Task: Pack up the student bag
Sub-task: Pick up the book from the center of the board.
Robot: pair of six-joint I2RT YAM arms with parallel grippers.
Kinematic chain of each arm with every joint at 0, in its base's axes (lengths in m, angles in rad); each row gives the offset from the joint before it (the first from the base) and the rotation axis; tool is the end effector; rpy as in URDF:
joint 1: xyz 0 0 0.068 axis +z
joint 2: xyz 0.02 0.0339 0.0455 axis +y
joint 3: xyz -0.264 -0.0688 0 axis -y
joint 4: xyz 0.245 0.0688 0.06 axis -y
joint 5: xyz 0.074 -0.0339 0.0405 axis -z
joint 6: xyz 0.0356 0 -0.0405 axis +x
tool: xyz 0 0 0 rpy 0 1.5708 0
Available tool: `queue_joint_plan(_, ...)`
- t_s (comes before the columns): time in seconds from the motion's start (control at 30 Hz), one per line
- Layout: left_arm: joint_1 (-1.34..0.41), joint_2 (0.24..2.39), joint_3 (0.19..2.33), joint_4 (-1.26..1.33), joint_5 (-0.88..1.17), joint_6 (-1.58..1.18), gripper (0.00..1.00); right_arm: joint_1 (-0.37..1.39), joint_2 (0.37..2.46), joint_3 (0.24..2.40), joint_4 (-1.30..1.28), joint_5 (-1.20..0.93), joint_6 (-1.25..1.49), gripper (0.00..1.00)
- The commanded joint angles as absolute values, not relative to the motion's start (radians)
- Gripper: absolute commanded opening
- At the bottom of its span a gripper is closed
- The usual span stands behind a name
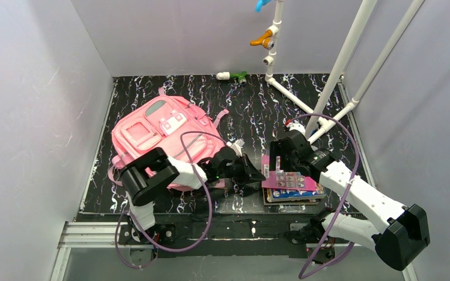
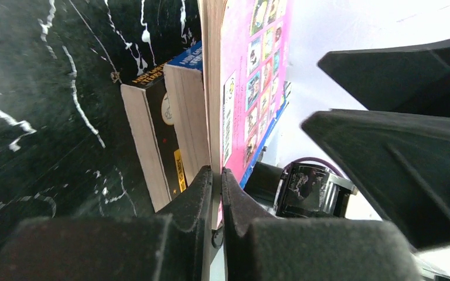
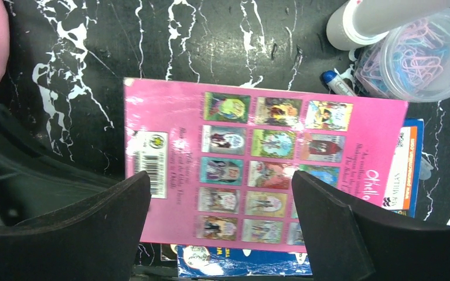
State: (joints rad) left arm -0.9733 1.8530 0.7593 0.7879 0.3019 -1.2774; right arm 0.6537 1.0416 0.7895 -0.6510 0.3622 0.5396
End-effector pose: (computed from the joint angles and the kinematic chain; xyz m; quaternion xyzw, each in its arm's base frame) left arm 0.1951 -0.3055 0.1445 -0.0329 0.8016 -0.5797 0.1424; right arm 0.1707 0.1149 0.2541 0.0059 0.9312 0.0403 0.3622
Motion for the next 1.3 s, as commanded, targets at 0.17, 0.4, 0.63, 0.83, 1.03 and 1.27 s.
queue_joint_plan(0.17, -0.777, 1.528, 0.687, 0.578, 0.433, -1.082, 0.0, 0.649, 1.031, 0.869, -0.544, 0.169, 0.337, 0.98)
queue_joint_plan(0.4, -0.718, 1.488, 0.669, 0.413, 0.537, -0.972, 0.0, 0.644, 1.076, 0.753, -0.414, 0.097, 0.431, 0.97)
queue_joint_plan(0.63, -0.652, 1.246, 0.681, 0.149, 0.402, -0.774, 0.0, 0.63, 1.08, 0.749, -0.32, -0.038, 0.419, 0.98)
queue_joint_plan(0.83, -0.579, 1.155, 0.978, -0.421, 0.184, -0.68, 0.0, 0.719, 1.1, 0.85, -0.312, -0.035, 0.163, 0.98)
queue_joint_plan(1.03, -0.424, 1.21, 1.197, -0.705, 0.265, -0.794, 0.0, 1.086, 1.151, 0.884, -0.195, 0.476, -0.085, 0.98)
queue_joint_plan(1.27, -0.287, 1.209, 1.219, -0.704, 0.534, -0.991, 0.0, 1.276, 1.316, 0.756, 0.372, 0.852, -0.502, 0.98)
